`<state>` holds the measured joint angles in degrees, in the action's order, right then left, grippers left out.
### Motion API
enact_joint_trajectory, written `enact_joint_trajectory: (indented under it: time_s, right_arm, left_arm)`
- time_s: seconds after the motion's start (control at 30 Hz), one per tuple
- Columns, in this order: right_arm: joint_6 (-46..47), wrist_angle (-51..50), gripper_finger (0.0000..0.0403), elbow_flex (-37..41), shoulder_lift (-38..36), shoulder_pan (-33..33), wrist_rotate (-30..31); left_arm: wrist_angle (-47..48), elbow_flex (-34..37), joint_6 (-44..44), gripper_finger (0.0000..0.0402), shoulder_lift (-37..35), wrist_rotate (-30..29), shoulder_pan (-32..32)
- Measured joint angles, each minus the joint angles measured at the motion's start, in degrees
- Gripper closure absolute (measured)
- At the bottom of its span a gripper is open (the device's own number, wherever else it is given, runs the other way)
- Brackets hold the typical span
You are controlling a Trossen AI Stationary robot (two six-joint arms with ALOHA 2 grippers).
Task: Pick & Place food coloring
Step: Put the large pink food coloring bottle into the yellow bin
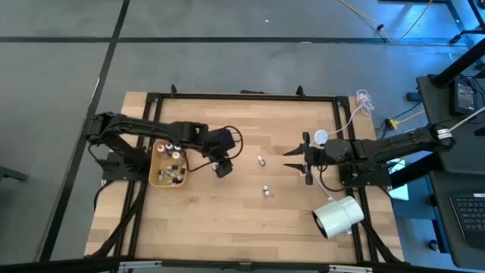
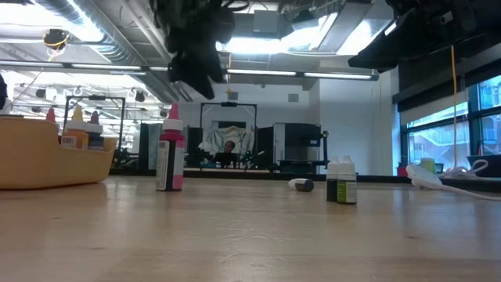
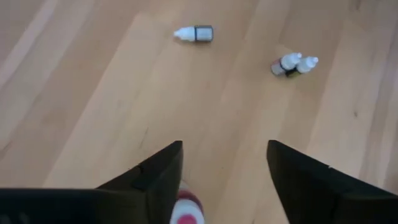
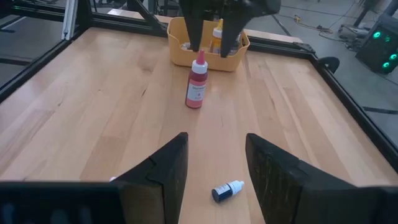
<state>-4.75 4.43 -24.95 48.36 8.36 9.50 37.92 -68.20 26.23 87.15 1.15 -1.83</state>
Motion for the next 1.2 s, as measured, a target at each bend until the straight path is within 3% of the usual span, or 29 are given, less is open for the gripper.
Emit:
enact_joint_trajectory:
  time_s: [0.17,0.33,0.8,1.2]
  right_arm:
    - [0.0,-0.1,0.0240,0.0,0.0,0.0,0.0]
    - [-0.1,-0.1,0.0240,0.0,0.0,0.0,0.0]
    - [-0.2,-0.1,0.0240,0.0,0.0,0.0,0.0]
    - [-0.2,-0.1,0.0240,0.0,0.0,0.0,0.0]
  left_arm:
    - [0.8,0.0,-1.6,0.0150,0.1,0.4,-1.0]
    - [2.3,0.0,-2.1,0.0151,0.1,-0.1,-1.0]
    - [10.2,0.0,-3.4,0.0153,3.1,-8.3,3.8]
    - [15.6,0.0,-3.2,0.0155,7.0,-7.5,4.2]
